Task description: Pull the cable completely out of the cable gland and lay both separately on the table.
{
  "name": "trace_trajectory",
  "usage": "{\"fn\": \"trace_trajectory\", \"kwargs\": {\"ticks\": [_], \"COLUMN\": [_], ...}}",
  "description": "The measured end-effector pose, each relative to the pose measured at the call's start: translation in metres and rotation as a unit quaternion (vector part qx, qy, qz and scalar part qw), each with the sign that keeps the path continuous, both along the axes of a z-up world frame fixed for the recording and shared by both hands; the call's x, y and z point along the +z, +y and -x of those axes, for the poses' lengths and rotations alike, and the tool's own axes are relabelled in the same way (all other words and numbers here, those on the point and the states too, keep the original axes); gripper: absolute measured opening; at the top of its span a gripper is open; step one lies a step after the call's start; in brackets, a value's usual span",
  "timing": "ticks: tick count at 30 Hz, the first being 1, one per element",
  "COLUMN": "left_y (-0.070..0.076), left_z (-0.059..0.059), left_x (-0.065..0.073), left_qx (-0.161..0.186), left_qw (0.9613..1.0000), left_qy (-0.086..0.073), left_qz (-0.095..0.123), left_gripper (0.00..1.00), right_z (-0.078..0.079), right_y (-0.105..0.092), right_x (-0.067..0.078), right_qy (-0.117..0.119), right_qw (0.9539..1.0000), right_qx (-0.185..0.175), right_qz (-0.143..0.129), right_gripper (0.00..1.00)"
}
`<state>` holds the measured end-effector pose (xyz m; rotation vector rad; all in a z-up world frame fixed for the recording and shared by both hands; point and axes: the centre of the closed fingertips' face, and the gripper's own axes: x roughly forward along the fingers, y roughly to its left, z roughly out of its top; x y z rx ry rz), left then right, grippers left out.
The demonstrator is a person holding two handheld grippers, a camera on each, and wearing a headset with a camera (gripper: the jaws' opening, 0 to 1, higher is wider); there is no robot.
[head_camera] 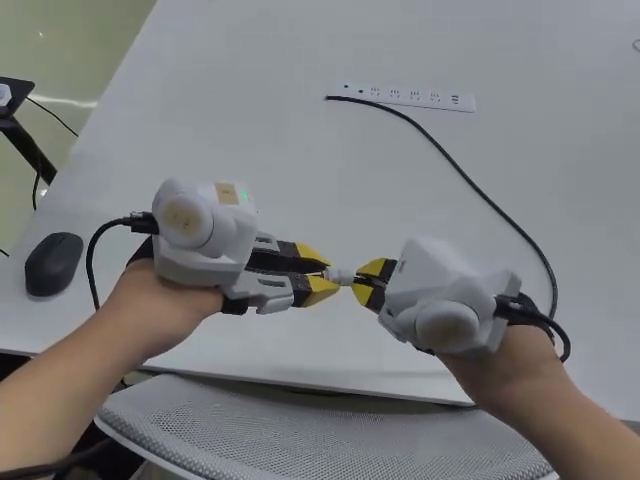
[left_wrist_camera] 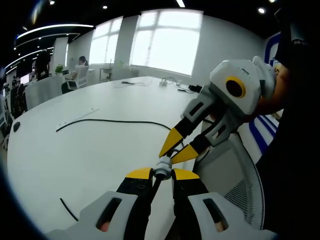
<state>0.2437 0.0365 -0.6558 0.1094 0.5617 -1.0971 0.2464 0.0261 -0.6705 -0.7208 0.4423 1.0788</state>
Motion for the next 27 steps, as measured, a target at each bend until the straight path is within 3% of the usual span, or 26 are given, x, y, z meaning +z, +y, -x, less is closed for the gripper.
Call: {"fn": "trace_trajectory", "kwargs": {"ticks": [14, 22, 27], "left_y": [0.003, 0.004, 0.004], "left_z": [-0.005, -0.008, -0.009], "left_x": [0.001, 0.004, 0.006], "left_qx": [0.005, 0.010, 0.014], "left_qw": [1.0000, 0.9999, 0.9998], "left_qy": [-0.001, -0.002, -0.003], "left_qz": [0.003, 0.008, 0.012], "left_gripper": [0.15, 0.15, 0.15], "right_z": [-0.012, -0.021, -0.026], "right_y": [-0.017, -0.034, -0.043], "right_x": [-0.009, -0.018, -0.022], "right_qy": [0.038, 0.063, 0.086], "right_qw": [0.9968, 0.9898, 0.9817], "right_qx": [-0.065, -0.120, -0.158], "right_qz": [-0.028, -0.043, -0.063], "right_gripper": [0.00, 0.00, 0.00]}}
